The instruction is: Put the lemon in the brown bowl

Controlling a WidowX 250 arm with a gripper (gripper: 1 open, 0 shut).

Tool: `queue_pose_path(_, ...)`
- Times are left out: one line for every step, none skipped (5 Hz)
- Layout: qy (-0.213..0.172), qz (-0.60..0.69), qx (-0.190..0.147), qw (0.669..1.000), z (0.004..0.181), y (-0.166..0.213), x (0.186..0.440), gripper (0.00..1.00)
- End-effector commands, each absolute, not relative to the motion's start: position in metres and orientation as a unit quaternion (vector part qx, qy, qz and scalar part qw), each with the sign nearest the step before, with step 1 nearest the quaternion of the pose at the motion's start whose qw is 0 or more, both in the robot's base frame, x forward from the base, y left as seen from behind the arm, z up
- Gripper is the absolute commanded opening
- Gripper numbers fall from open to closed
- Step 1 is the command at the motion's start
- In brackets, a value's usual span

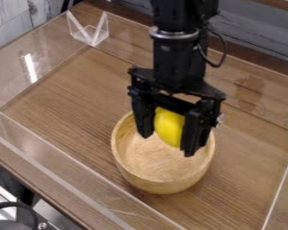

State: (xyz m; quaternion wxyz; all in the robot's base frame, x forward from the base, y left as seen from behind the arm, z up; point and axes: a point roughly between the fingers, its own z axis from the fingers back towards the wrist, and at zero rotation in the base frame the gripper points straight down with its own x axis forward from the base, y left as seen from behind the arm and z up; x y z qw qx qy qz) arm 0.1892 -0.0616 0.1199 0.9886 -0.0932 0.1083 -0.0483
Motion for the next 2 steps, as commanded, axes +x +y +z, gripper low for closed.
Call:
queue_pose_path(0.084, -0.048, -0.099, 0.990, 0.1296, -0.0615, 0.1914, 1.00)
queue_pose_path(0.085, -0.050, -0.101, 0.990, 0.1306, -0.0619, 0.1906, 1.00)
